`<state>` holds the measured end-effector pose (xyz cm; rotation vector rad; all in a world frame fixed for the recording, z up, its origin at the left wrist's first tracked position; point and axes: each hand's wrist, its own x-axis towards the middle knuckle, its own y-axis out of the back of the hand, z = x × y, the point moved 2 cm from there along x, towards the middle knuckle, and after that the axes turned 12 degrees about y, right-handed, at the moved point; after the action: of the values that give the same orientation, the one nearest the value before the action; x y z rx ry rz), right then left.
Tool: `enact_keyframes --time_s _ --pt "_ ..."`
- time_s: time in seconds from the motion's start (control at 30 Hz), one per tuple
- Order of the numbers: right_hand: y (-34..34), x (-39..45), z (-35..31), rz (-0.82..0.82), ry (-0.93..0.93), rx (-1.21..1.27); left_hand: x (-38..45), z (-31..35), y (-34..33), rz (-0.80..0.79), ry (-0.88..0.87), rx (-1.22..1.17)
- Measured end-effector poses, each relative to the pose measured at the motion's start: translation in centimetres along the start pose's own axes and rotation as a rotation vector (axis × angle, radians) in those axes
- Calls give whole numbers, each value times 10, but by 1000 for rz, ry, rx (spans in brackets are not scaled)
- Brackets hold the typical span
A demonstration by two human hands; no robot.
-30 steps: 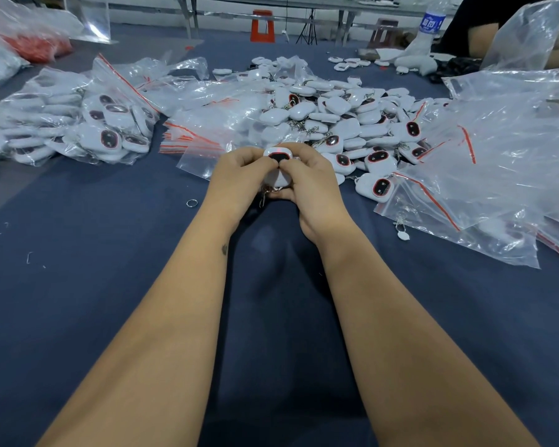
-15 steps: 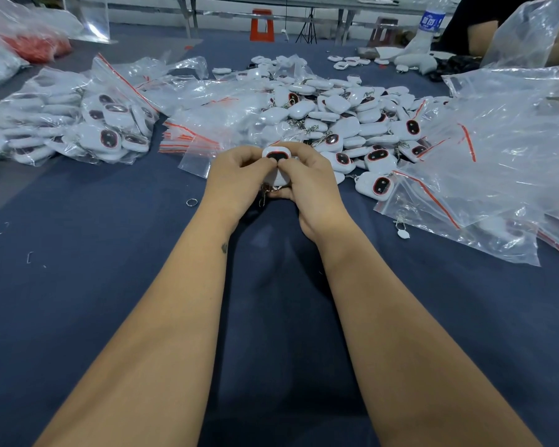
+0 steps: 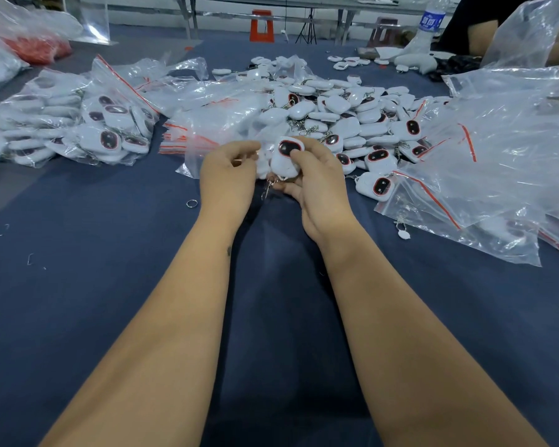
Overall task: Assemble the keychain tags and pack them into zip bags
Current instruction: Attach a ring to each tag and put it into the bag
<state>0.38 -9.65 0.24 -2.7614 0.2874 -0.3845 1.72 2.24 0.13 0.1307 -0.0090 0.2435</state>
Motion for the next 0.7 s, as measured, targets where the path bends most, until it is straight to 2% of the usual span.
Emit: enact_keyframes --time_s 0.07,0.13,0.23,0.33,0.5,0.7 --pt "2 1 -2 50 -15 124 2 -2 4 89 -39 106" --pt "5 1 -4 71 -14 225 2 -4 4 113 -60 170" --pt "5 1 -8 74 18 306 0 -4 0 78 -102 307" --pt "3 0 -10 65 54 280 -6 -1 -4 25 -154 360" --pt "-1 -3 -7 35 129 21 -10 1 -6 -40 -128 241" --pt "1 -6 -6 8 340 -508 -6 1 -4 -27 -44 134"
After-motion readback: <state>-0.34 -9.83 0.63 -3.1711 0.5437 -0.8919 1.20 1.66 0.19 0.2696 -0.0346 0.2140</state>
